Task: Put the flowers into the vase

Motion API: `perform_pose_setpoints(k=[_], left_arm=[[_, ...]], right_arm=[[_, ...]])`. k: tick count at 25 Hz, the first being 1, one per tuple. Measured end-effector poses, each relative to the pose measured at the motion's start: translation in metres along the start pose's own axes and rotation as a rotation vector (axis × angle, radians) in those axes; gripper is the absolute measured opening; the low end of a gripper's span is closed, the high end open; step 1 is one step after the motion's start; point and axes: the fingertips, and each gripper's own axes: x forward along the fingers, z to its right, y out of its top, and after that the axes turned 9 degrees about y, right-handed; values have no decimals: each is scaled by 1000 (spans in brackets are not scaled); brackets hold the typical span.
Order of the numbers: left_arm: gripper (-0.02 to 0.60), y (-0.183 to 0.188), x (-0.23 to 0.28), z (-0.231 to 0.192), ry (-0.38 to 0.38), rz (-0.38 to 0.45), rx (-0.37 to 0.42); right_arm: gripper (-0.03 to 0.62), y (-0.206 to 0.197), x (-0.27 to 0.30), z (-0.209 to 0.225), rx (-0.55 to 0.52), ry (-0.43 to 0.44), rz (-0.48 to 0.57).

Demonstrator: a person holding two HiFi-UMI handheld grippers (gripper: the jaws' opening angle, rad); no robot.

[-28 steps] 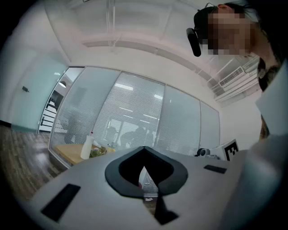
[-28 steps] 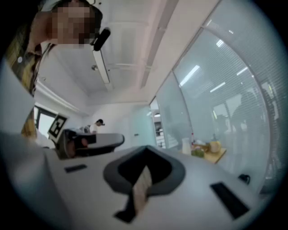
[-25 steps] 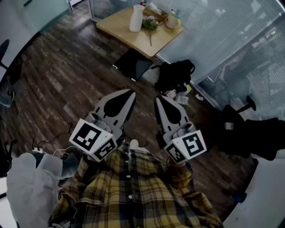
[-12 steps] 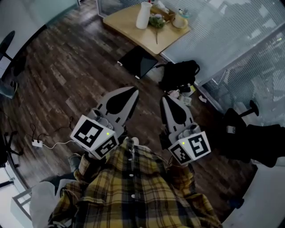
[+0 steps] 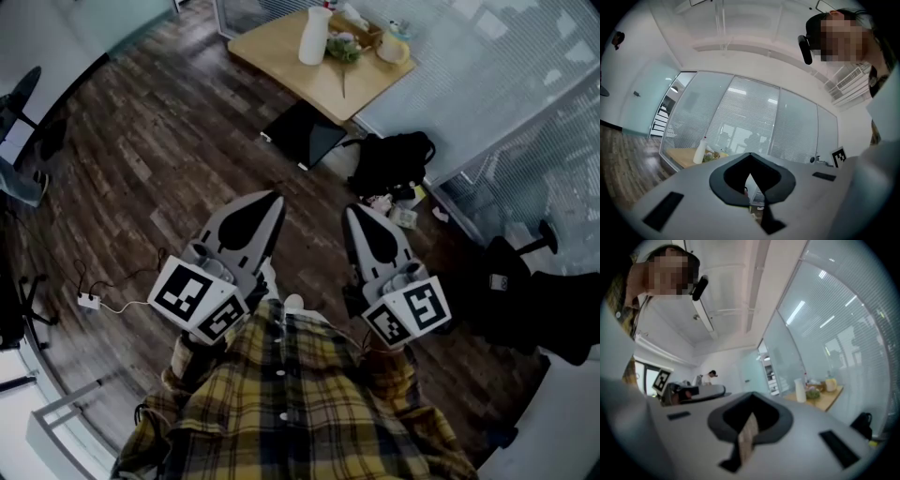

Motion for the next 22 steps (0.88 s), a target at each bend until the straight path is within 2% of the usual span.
perform_pose_setpoints(k=[4,14,22], left_arm=[[9,8,18,-25,0,-9,24],[9,35,91,-111,-20,-21,16],[9,48,138,-167,-44,-53,35]], right_arm=[[12,4,25,14,1,-8,9],[12,4,117,52,-16,-22,-23],[12,0,177,98,21,-86,-42]])
